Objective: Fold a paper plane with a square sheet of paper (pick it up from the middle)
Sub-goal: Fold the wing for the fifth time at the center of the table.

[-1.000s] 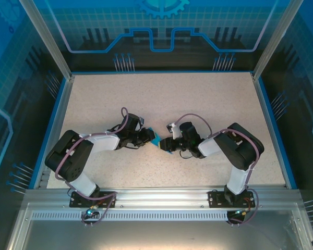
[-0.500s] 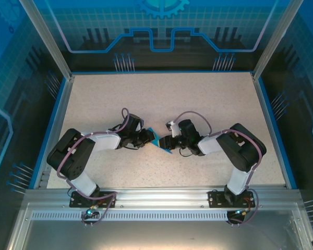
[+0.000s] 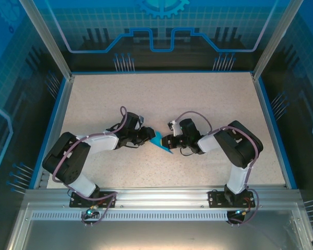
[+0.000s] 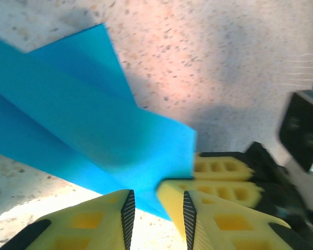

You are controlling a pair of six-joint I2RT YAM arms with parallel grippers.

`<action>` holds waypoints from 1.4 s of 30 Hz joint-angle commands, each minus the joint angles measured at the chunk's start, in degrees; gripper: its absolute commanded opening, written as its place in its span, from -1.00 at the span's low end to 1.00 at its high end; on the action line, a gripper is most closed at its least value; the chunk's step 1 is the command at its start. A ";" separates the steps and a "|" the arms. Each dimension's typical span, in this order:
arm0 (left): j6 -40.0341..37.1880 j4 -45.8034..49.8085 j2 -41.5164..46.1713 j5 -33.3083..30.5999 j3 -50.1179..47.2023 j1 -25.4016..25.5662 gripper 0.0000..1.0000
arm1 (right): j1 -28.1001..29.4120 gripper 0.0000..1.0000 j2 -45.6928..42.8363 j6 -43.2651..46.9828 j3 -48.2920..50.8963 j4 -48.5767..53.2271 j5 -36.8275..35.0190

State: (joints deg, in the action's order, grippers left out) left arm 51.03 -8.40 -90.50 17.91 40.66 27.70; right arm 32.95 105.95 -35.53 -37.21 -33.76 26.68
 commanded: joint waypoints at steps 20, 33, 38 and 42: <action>-0.93 -2.16 -0.64 1.46 -1.04 0.24 -0.31 | -1.62 -0.59 1.41 -2.49 -1.91 -2.38 10.32; -0.79 -1.93 1.89 1.10 -2.61 0.23 -0.27 | -1.64 -0.48 -1.65 1.21 -3.02 1.93 8.85; -0.67 -1.33 2.61 0.31 -3.11 0.19 -0.29 | -1.48 -0.49 -0.72 2.64 -4.88 3.72 8.65; -0.44 -0.81 3.26 -0.79 -3.49 0.24 -0.32 | -1.31 -0.54 0.42 2.40 -5.58 3.28 9.09</action>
State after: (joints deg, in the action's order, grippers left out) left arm 50.89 -10.39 -89.03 18.72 38.06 27.70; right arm 32.14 105.97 -34.24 -41.60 -31.68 35.03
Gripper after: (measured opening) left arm 0.344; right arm 0.236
